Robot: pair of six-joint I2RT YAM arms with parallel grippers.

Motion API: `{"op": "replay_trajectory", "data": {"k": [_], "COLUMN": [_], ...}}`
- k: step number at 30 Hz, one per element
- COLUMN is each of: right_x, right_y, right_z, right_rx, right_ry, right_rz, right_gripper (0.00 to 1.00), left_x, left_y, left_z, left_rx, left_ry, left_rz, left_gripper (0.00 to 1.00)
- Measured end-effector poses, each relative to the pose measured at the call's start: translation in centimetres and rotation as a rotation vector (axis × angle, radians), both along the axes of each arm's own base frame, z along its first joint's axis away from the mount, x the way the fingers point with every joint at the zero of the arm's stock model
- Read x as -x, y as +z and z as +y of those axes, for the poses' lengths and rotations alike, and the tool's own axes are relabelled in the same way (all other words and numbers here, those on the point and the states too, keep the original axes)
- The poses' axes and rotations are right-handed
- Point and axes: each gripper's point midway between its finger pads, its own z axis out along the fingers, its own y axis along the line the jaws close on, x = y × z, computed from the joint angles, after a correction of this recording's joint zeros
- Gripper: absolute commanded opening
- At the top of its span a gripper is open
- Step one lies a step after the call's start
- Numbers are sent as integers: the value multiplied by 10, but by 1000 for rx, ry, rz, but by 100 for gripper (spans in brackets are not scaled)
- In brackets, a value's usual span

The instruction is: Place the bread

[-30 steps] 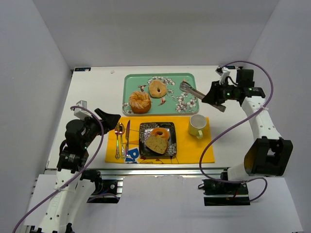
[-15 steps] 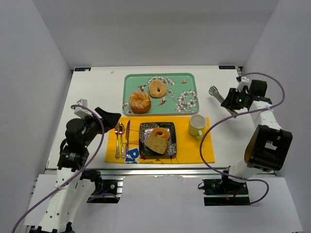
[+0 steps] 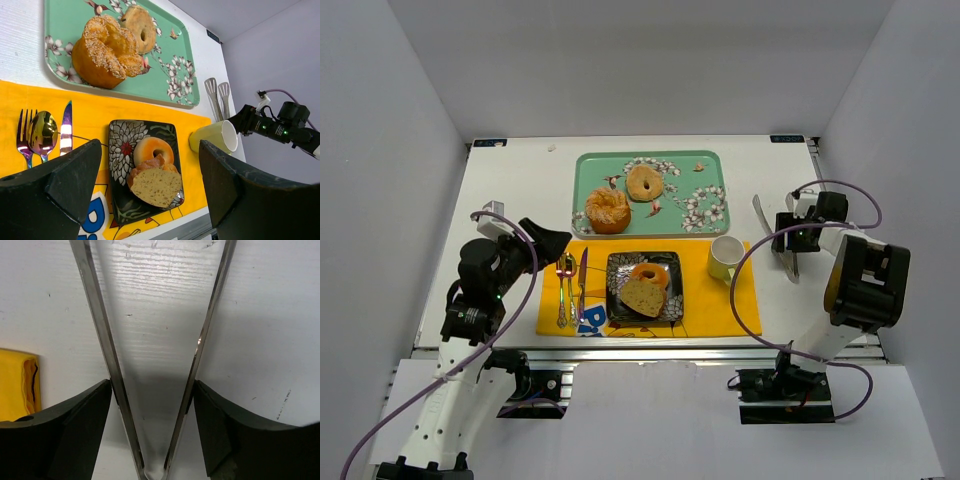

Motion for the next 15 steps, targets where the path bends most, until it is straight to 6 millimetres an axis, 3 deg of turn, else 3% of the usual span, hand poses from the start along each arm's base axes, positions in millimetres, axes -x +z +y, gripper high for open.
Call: {"op": "replay_trajectory", "data": {"k": [3, 8, 10, 15], "right_x": [2, 3, 2, -20], "right_y": [0, 33, 58, 145], "right_z": [-3, -4, -4, -1], "right_rx": [25, 63, 75, 112], "right_ry": [22, 67, 71, 76], "right_rz": [-6, -76, -118, -297], "right_gripper": [87, 89, 89, 90], "left_x": [0, -2, -2, -2], "left_y": [-1, 6, 7, 8], "left_z": [0, 0, 0, -1], "left_rx": [-3, -9, -10, -9], "left_ry": [-1, -2, -2, -9], "left_rz": [4, -8, -12, -16], "left_gripper": [88, 90, 90, 91]}}
